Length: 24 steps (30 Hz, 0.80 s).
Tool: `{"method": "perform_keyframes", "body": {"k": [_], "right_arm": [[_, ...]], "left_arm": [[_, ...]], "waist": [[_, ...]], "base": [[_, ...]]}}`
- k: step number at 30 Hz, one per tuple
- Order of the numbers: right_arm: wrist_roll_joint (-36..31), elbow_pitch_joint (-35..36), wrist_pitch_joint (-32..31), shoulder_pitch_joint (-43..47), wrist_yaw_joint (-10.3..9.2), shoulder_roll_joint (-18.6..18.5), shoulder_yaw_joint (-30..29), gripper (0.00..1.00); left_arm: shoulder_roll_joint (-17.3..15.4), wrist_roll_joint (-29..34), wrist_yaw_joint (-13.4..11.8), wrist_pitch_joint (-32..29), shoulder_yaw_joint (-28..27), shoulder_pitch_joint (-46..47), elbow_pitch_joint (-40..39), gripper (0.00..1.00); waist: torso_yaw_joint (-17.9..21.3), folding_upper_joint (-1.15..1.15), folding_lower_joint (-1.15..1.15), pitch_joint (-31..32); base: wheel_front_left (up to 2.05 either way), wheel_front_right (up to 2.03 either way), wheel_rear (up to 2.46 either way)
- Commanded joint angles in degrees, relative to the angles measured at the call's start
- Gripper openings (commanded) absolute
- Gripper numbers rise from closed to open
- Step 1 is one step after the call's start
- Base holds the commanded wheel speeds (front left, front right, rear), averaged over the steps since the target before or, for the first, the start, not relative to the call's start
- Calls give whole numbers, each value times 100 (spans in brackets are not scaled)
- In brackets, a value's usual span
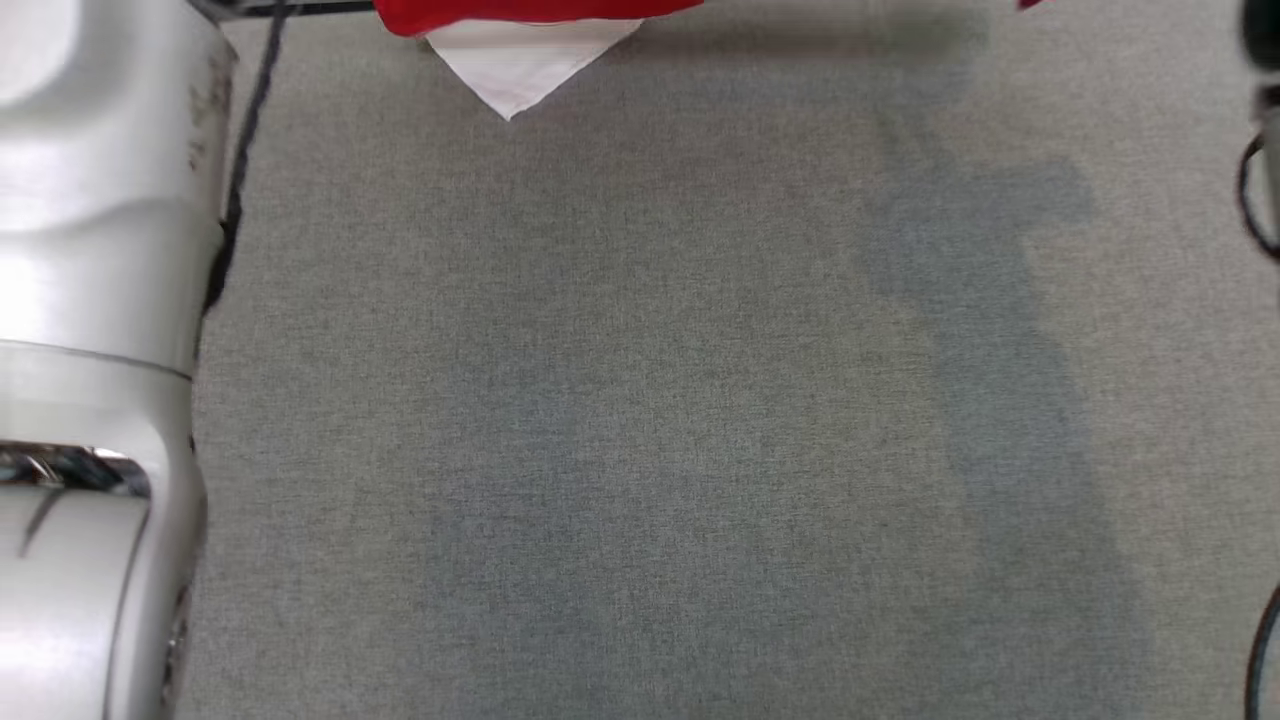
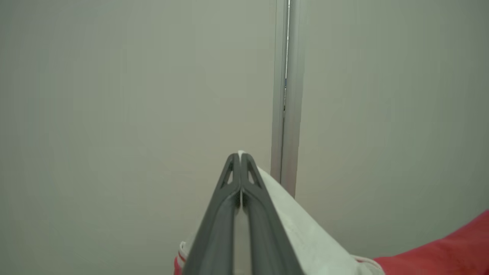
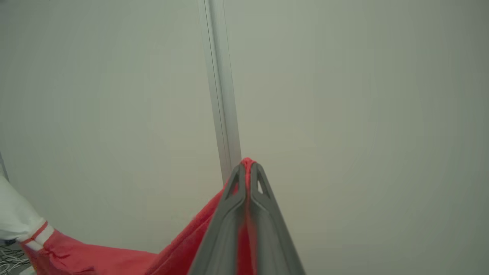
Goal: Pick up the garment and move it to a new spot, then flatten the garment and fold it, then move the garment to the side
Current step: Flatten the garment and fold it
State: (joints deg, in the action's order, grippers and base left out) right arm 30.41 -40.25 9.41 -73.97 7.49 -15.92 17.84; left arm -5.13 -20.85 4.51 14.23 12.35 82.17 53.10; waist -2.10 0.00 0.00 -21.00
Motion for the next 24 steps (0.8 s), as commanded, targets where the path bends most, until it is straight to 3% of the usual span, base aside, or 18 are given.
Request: {"method": "perform_keyframes", "body": {"k": [1,9,16,24], "right_arm": [[69,-246,58,23,-1,59,154,0],[613,-1270,379,320,-1,226,900,0],[1085,-931,579,1155,-1,-1,1246,0],[732,383,581,2981,-1,-310,651,0]], "left_arm": [[6,-20,49,37,30,-223,258,0],[149,-503,190,99,-205,-822,1216,0],[67,-422,114,100,-714,-1845,248,0],[117,12,143,94,-1189,-3800,-1354,0]], "waist": [[-41,0,0,-127],[-48,0,0,-458],[21,0,0,-332],[41,0,0,85]], "base": [[0,0,0],[0,0,0],[0,0,0],[0,0,0]]}}
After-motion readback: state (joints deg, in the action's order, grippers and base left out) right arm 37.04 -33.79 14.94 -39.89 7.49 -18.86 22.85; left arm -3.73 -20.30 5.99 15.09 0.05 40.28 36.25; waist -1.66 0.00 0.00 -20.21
